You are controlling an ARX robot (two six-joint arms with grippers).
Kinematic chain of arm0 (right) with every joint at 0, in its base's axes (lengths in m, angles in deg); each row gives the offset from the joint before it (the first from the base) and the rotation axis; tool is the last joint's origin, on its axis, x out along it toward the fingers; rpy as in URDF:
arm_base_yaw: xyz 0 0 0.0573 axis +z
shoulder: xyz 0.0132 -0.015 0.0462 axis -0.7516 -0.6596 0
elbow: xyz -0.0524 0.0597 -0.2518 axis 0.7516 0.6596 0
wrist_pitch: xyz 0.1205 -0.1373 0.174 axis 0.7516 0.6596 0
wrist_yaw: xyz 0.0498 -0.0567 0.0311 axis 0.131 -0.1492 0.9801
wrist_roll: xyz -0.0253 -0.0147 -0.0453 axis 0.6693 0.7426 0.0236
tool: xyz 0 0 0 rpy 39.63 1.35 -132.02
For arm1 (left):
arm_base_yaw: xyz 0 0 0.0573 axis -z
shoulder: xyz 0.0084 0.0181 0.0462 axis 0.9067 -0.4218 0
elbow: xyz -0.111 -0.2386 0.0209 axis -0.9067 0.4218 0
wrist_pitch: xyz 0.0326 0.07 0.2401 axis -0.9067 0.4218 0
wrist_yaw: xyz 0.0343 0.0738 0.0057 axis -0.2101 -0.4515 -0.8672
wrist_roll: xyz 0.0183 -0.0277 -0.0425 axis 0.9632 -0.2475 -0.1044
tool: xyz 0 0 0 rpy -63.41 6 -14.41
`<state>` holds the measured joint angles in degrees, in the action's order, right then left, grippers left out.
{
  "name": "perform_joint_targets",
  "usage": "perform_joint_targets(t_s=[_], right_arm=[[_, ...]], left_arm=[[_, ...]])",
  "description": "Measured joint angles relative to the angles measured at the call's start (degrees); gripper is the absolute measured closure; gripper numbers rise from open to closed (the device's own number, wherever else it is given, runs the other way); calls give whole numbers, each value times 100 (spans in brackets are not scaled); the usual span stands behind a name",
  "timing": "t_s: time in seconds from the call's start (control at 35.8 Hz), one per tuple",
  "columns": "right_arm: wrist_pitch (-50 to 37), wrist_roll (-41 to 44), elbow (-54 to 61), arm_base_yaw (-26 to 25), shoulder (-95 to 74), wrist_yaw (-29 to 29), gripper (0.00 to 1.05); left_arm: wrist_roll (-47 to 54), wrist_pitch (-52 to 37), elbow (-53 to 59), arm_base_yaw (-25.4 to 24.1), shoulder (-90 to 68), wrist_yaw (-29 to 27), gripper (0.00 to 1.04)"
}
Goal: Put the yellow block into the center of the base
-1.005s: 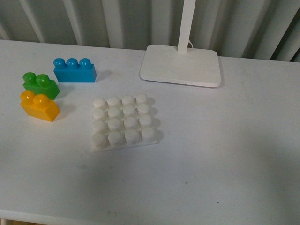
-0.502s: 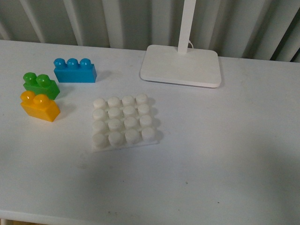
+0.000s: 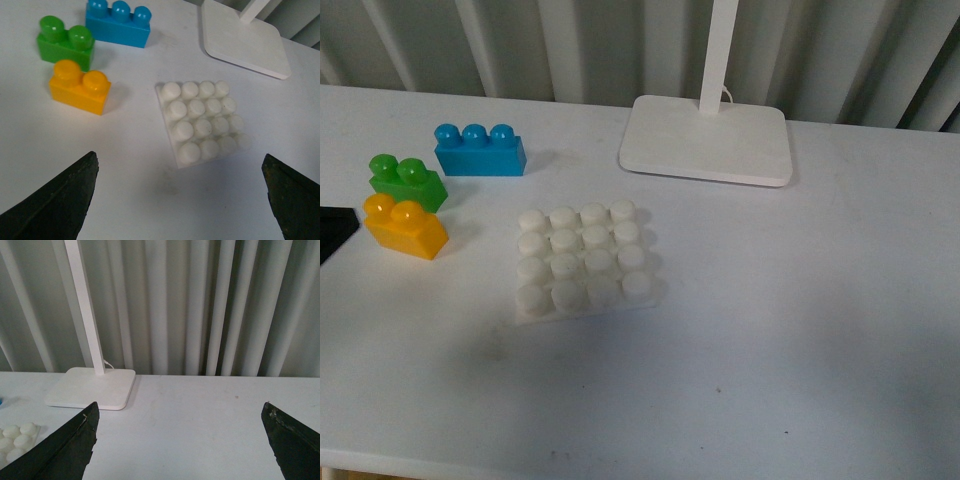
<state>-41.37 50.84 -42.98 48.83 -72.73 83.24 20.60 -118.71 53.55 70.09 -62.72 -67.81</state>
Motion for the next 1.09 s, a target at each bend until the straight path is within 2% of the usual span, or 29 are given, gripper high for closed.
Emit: perform_joint_targets(t_s=[0.08,0.22,0.53,0.84,1.09], right_arm=[[0,0,0,0,0,0,9],[-2,0,0,0,0,0,9],[0,0,0,0,0,0,9],[0,2,0,0,0,0,9],[0,2,0,0,0,-2,9]], left_arm=[[240,-824,-286,-2,-1215,164,6],[472,-1294,-743,-76,-2411,310,6],[1113,-1377,-1392,-282,-3209,525,6],[2133,-1213,-1945,-754,-3829,551,6],[2603,-1158,-2409,-887,-4345,658,6]])
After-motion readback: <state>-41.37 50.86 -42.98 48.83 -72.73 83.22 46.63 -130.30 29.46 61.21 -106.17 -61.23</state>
